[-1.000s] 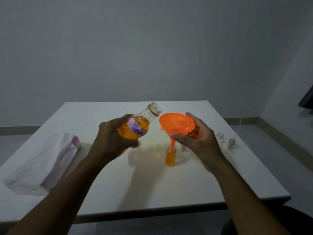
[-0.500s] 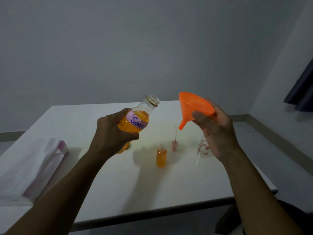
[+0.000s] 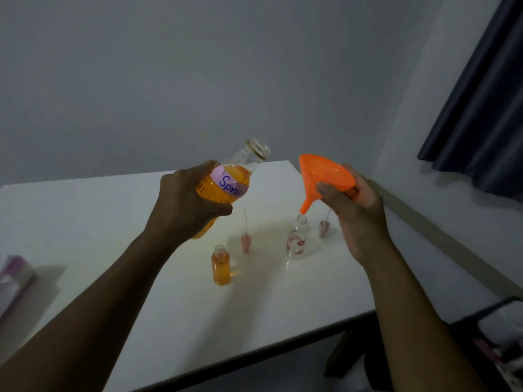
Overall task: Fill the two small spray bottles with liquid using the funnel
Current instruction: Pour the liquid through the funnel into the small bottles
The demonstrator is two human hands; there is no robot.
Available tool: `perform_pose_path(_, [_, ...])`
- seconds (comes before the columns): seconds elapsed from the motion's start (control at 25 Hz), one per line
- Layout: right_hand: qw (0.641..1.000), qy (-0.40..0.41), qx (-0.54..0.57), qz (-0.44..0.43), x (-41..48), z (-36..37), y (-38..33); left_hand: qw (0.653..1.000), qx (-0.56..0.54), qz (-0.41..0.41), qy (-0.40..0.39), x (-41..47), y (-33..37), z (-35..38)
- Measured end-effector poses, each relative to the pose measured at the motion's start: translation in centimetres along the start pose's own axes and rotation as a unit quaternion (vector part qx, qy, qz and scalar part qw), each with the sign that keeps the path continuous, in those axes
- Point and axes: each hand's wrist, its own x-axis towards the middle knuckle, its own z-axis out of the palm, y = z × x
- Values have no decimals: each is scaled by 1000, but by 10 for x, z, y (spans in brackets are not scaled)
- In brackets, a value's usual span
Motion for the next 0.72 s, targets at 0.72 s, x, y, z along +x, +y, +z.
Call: perform_pose_path(0.72, [986, -32, -164, 7, -1, -1, 22, 976, 157, 132, -79, 42, 29, 5])
